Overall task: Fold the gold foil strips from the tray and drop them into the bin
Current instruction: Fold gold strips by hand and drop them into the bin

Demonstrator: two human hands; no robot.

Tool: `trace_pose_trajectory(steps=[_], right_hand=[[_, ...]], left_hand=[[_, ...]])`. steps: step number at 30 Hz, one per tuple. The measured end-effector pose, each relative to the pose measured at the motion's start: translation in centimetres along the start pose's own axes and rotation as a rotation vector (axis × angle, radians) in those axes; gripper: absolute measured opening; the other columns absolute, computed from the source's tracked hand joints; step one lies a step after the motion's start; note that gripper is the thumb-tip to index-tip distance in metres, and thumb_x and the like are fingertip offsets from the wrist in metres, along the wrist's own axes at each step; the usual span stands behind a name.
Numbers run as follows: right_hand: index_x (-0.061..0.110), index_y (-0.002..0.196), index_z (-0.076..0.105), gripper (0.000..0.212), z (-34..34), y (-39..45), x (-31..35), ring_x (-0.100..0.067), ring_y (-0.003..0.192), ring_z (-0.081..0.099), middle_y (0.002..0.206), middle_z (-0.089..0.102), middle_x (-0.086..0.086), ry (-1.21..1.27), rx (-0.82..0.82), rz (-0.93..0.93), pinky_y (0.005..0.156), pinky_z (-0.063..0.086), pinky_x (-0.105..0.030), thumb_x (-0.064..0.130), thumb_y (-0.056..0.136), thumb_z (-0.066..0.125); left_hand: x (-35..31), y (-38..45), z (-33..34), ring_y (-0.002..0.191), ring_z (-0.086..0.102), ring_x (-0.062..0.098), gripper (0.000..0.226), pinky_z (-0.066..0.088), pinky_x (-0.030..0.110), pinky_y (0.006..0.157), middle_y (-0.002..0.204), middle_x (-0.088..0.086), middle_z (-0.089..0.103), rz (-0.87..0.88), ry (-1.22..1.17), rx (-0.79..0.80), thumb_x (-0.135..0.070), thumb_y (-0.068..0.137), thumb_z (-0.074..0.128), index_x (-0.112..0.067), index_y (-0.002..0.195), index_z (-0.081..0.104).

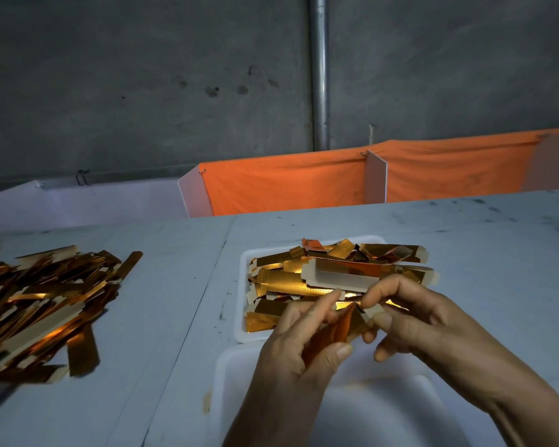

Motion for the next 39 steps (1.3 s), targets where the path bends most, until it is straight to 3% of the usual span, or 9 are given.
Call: trace_pose_trajectory(steps=[3,11,16,19,21,25,31,37,39], right_hand=[[0.022,0.086,0.069,0.010,0.1,0.1,0.0,-0.018,0.077,0.067,0.082,0.068,-0.007,-0.017,-0.022,-0.013,0.066,0.054,-0.026,0.025,0.076,0.065],[0.024,0.076,0.066,0.001,0.6,0.1,0.0,-0.014,0.053,0.055,0.057,0.055,-0.006,-0.073,-0.029,-0.043,0.056,0.047,-0.019,0.024,0.075,0.067],[0.024,0.077,0.064,0.022,0.7,0.4,-0.6,-0.013,0.046,0.045,0.060,0.046,-0.006,-0.059,-0.076,-0.021,0.046,0.042,-0.022,0.002,0.082,0.066],[0.018,0.084,0.066,0.006,0.9,0.4,-0.3,-0.015,0.047,0.047,0.062,0.050,-0.006,0.050,-0.039,0.010,0.049,0.043,-0.021,0.017,0.083,0.071],[0.013,0.089,0.068,0.014,0.8,0.4,-0.4,-0.017,0.050,0.049,0.064,0.053,-0.007,0.173,-0.007,0.067,0.049,0.044,-0.023,0.024,0.082,0.062],[0.009,0.089,0.071,0.011,1.0,0.7,-0.7,-0.017,0.047,0.049,0.063,0.053,-0.010,0.305,-0.009,0.107,0.045,0.044,-0.025,0.017,0.083,0.067],[0.002,0.087,0.064,0.021,1.2,0.6,-1.1,-0.014,0.040,0.047,0.056,0.050,-0.010,0.417,0.015,0.184,0.038,0.044,-0.022,0.006,0.067,0.067],[0.008,0.081,0.065,0.023,0.9,0.4,-1.0,-0.017,0.040,0.043,0.054,0.050,-0.013,0.195,0.018,0.164,0.042,0.039,-0.024,0.019,0.062,0.072],[0.014,0.077,0.067,0.012,1.0,0.4,-0.9,-0.017,0.041,0.044,0.054,0.050,-0.012,0.150,0.026,0.151,0.044,0.039,-0.024,0.018,0.066,0.070]], left_hand=[[0.3,0.0,-0.1,0.108,0.051,-0.008,0.040,0.043,0.011,0.086,0.107,-0.033,0.054,-0.044,-0.066,-0.030,-0.042,0.071,0.060,-0.059,0.105,0.048],[0.3,-0.1,-0.2,0.107,0.052,-0.009,0.039,0.045,0.007,0.078,0.107,-0.033,0.056,-0.032,-0.054,-0.029,-0.039,0.068,0.064,-0.059,0.099,0.052],[0.1,0.0,-0.1,0.113,0.045,-0.011,0.046,0.042,0.005,0.082,0.114,-0.037,0.051,0.036,0.008,-0.037,-0.035,0.070,0.063,-0.061,0.105,0.048],[0.2,0.0,-0.1,0.112,0.046,-0.010,0.045,0.042,0.006,0.082,0.113,-0.036,0.052,0.028,-0.005,-0.040,-0.036,0.070,0.062,-0.060,0.105,0.049],[0.4,0.0,-0.3,0.112,0.049,-0.006,0.042,0.043,0.007,0.083,0.111,-0.033,0.055,0.021,-0.030,-0.048,-0.036,0.070,0.063,-0.057,0.105,0.053],[0.6,0.0,-0.4,0.112,0.052,-0.002,0.038,0.045,0.010,0.085,0.110,-0.029,0.058,0.018,-0.051,-0.043,-0.035,0.070,0.064,-0.054,0.102,0.057],[0.5,0.0,-0.3,0.114,0.051,0.000,0.038,0.047,0.015,0.088,0.111,-0.027,0.058,0.025,-0.053,0.001,-0.034,0.072,0.065,-0.053,0.104,0.056],[0.2,-0.1,-0.1,0.108,0.047,-0.016,0.043,0.043,0.002,0.076,0.108,-0.039,0.052,-0.042,-0.022,0.030,-0.043,0.069,0.062,-0.063,0.104,0.045],[0.0,-0.1,-0.1,0.106,0.046,-0.018,0.044,0.042,0.000,0.075,0.106,-0.041,0.051,-0.060,-0.020,0.047,-0.044,0.068,0.061,-0.062,0.104,0.044]])
Point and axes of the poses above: each hand's wrist, its own y-axis towards the middle knuckle, its own z-axis out of the palm, x = y × z, the point moved 3 cm from there along y, towards the middle knuckle
